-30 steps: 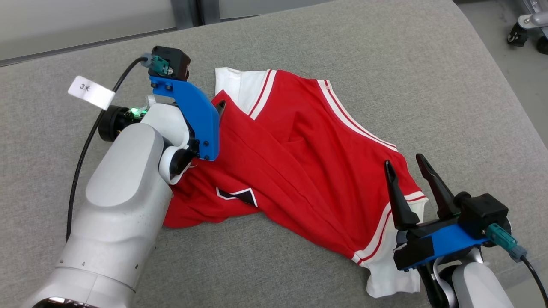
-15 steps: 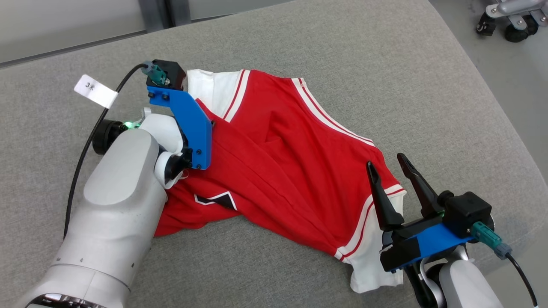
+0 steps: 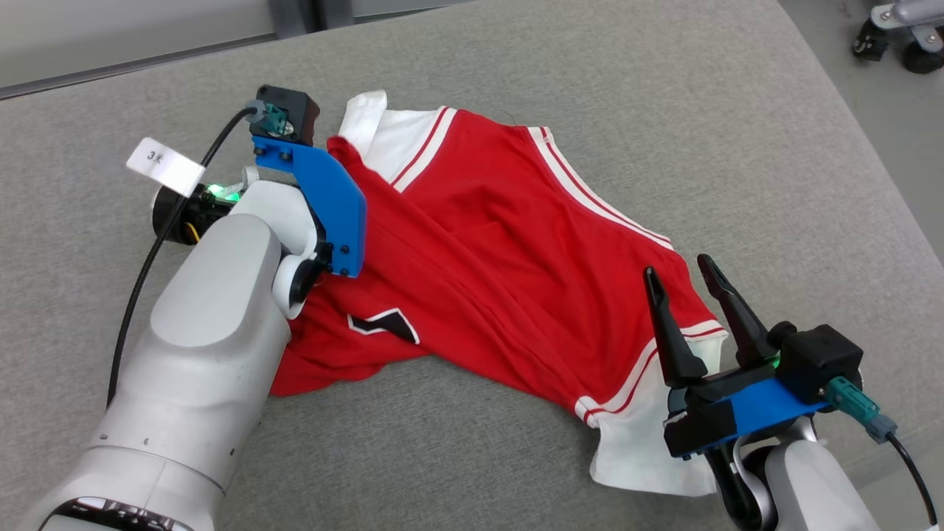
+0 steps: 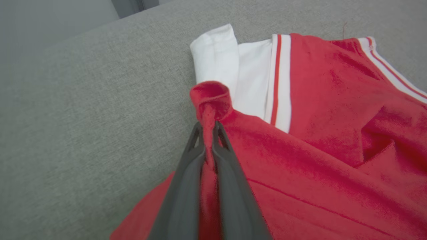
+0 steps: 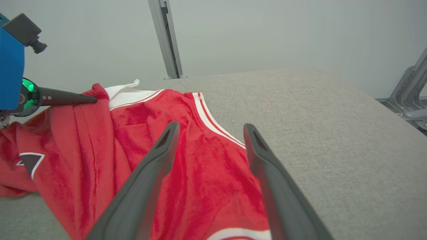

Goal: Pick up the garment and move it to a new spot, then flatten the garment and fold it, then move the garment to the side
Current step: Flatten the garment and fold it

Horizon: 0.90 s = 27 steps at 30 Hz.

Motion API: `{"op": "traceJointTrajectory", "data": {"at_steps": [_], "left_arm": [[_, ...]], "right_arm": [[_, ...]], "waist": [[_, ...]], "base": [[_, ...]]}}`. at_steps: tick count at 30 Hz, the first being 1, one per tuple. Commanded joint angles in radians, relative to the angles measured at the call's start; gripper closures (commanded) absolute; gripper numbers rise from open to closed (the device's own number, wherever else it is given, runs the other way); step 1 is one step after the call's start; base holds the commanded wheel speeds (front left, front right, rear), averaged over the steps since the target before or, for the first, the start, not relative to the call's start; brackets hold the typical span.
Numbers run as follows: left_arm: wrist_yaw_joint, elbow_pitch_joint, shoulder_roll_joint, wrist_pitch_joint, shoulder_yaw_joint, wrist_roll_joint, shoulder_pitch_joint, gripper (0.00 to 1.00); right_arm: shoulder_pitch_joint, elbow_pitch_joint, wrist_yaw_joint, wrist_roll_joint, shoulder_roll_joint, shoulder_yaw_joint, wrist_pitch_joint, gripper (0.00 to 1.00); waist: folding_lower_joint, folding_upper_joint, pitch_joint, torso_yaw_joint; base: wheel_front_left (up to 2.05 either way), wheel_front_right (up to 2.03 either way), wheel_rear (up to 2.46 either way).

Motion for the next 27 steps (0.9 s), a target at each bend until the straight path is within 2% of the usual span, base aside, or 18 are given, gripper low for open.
{"op": "traceJointTrajectory", "data": {"at_steps": [1,3,9,12,15,20,25,27], "left_arm": [[0.014,-0.024,-0.002,-0.077,0.008,0.007,-0.018,1.00],[0.018,-0.047,-0.011,-0.147,0.012,0.005,0.003,1.00],[-0.014,-0.173,-0.044,-0.364,0.022,-0.036,0.114,1.00],[-0.026,-0.255,-0.049,-0.428,0.007,-0.045,0.194,1.00],[-0.036,-0.355,-0.043,-0.456,-0.025,-0.049,0.291,1.00],[-0.042,-0.492,-0.013,-0.440,-0.087,-0.037,0.438,1.00],[-0.014,-0.628,0.039,-0.374,-0.163,-0.015,0.619,1.00],[0.003,-0.670,0.064,-0.346,-0.186,-0.002,0.673,0.54]], "right_arm": [[-0.017,0.002,0.000,-0.018,-0.002,-0.014,-0.009,0.00],[-0.014,0.000,0.000,-0.039,-0.001,-0.027,-0.012,0.00],[0.019,-0.011,0.000,-0.095,-0.001,-0.070,-0.007,0.00],[0.034,-0.024,0.000,-0.103,-0.002,-0.081,0.004,0.00],[0.050,-0.036,0.000,-0.109,-0.002,-0.095,0.017,0.00],[0.073,-0.057,0.000,-0.112,-0.001,-0.112,0.035,0.00],[0.098,-0.079,0.000,-0.107,-0.001,-0.123,0.058,0.00],[0.103,-0.089,0.000,-0.107,-0.002,-0.121,0.067,0.00]], "waist": [[-0.0001,0.0000,0.003,0.031],[-0.0001,0.0000,-0.004,0.057],[-0.0001,0.0000,-0.041,0.159],[-0.0001,0.0000,-0.069,0.203],[-0.0001,0.0000,-0.097,0.241],[-0.0001,0.0000,-0.128,0.284],[-0.0001,0.0000,-0.152,0.323],[-0.0001,0.0000,-0.157,0.333]], "base": [[0.00,0.00,0.00],[0.00,0.00,0.00],[0.00,0.00,0.00],[0.00,0.00,0.00],[0.00,0.00,0.00],[0.00,0.00,0.00],[0.00,0.00,0.00],[0.00,0.00,0.00]]}}
